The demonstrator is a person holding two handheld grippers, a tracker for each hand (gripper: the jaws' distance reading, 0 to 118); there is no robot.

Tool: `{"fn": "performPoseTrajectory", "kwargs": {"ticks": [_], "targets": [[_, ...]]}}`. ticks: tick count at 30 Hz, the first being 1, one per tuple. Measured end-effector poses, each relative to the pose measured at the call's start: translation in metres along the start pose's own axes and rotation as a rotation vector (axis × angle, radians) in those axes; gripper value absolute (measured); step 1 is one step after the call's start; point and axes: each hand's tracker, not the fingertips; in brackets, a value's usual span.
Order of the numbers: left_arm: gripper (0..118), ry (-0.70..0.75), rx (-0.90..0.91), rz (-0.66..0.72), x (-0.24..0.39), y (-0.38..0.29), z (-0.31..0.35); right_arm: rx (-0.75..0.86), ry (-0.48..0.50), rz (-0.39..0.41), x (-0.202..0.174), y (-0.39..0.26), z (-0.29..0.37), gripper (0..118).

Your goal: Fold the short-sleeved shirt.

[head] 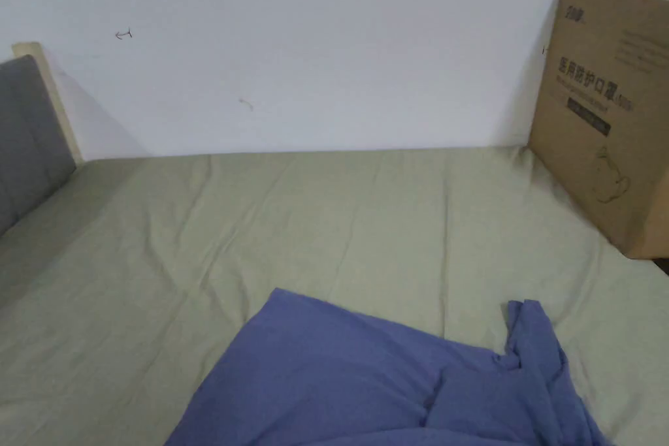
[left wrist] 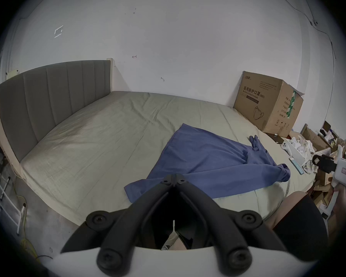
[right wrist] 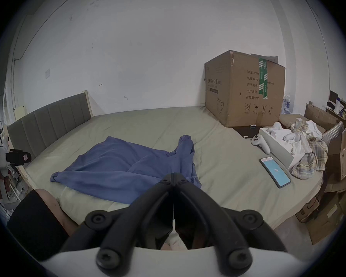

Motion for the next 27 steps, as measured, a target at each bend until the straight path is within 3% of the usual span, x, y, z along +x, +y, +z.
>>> {"fn": "performPoseTrajectory", "kwargs": {"ticks": [10,15,16,18,19,20,27], "targets": [[0,-0.144,-0.003,-0.189,0.030,0.080,-0.092,-0.049,0.009,0.035,0.003,0.007,-0.031,0],[1,-0.193,-0.170,-0.277,0.056,0.128,-0.229,-0.092,0.014,0.059,0.004,0.012,-0.064,0],[11,-0.171,-0.187,-0.289,0.060,0.135,-0.261,-0.099,0.015,0.074,0.003,0.014,-0.070,0],[80,-0.195,-0.267,-0.287,0.062,0.147,-0.331,-0.112,0.012,0.121,0.001,0.017,-0.084,0],[107,-0.191,-0.331,-0.266,0.063,0.151,-0.363,-0.118,0.016,0.133,0.001,0.018,-0.090,0],[116,-0.164,-0.384,-0.251,0.064,0.153,-0.394,-0.122,0.016,0.139,0.002,0.020,-0.096,0],[113,-0.077,-0.397,-0.217,0.072,0.150,-0.504,-0.151,0.025,0.184,0.009,0.027,-0.130,0]]}}
